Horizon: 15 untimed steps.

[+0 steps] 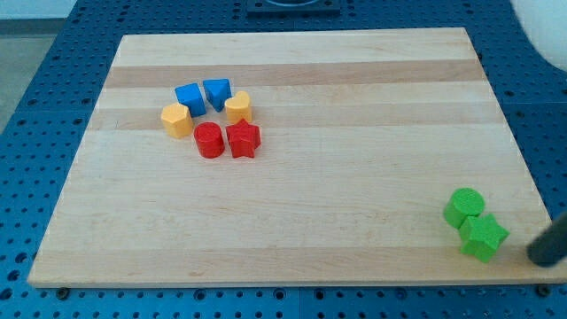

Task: Move green star into the red star

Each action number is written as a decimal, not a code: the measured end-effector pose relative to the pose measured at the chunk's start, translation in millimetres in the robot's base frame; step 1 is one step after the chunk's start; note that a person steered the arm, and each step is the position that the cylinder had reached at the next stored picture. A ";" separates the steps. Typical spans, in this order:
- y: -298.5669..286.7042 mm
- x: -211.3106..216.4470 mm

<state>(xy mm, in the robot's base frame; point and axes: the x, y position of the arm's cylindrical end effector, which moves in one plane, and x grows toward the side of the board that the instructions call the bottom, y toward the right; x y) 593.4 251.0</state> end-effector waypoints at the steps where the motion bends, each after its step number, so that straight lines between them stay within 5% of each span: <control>1: -27.8 -2.7; 4: -126.2 24.2; 7: -102.4 -32.6; 9: -178.1 -89.5; 11: -262.7 -89.9; 13: -293.0 -100.7; 15: -295.2 -156.6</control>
<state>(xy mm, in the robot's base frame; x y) 436.8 -44.2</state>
